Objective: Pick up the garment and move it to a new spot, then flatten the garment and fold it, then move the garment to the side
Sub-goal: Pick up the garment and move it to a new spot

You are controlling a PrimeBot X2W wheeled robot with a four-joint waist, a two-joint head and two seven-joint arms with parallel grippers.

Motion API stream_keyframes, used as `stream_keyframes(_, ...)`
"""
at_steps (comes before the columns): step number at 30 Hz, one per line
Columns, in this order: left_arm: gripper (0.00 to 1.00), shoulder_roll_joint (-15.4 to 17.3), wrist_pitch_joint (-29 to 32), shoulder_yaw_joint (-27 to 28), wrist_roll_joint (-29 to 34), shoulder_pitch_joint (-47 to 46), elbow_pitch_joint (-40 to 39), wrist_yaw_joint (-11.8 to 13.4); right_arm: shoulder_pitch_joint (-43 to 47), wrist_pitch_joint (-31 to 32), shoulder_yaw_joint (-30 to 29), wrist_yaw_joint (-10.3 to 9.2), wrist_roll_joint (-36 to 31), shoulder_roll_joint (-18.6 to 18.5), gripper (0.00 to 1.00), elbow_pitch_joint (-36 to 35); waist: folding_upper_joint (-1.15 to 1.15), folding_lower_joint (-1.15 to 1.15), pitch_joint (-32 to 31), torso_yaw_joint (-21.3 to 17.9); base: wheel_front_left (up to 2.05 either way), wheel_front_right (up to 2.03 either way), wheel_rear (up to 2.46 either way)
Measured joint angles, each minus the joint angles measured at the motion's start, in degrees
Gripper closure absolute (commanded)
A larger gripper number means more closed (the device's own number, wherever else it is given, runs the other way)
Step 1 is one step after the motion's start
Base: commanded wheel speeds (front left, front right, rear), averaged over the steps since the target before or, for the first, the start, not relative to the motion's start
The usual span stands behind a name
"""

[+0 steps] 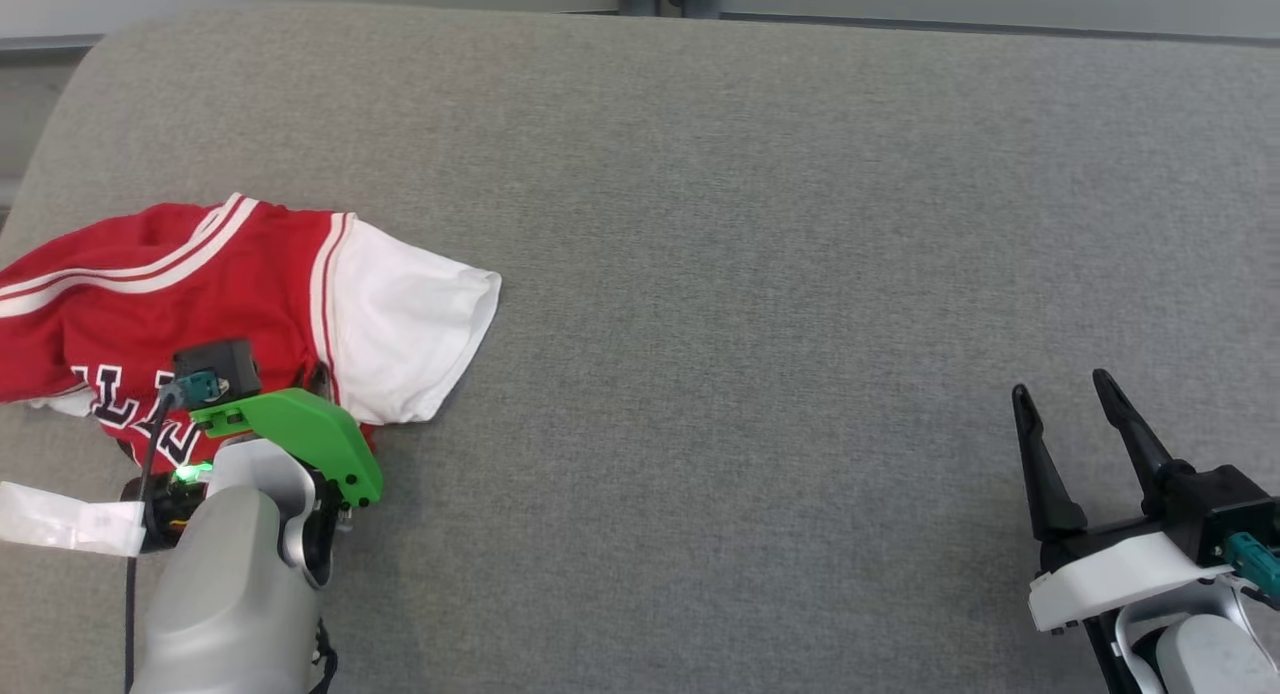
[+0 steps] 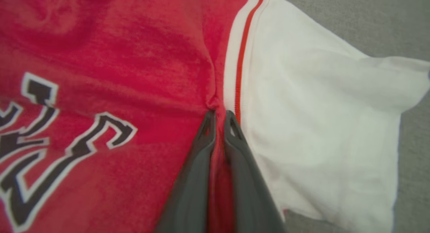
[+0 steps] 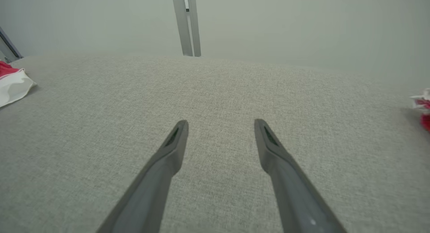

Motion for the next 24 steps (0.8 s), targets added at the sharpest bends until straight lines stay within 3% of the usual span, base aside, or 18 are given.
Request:
stream_keyframes(3,1.0,0.85,-2.49,-1.83,1.09,0.08,-0.8,-1.48,0.23,0.0,-0.07,0.0,0.12,0.7,0.0,0.74,0.0,0.0,-0.27,-1.53,0.0,0.0,0.0)
stream_keyframes(10,1.0,-1.38,-2.9,-10.1,1.56,1.32,-10.94,-4.15,1.3,0.0,0.49,0.0,0.25,2.7,0.0,1.98,0.0,0.0,-3.88,-3.12,0.0,0.0,0.0)
stream_keyframes(19,1.0,-2.61,4.26,-27.54,-8.61,7.42,-33.88,-4.48,1.56,0.0,0.74,0.0,0.41,4.01,0.0,2.45,0.0,0.0,-7.02,-9.28,0.0,0.0,0.0)
stream_keyframes(24,1.0,-2.5,5.19,-33.39,-11.72,7.62,-40.73,-4.47,1.58,0.0,-0.82,0.0,0.49,4.6,0.0,2.42,0.0,-0.01,-7.24,-14.88,0.0,0.0,0.0)
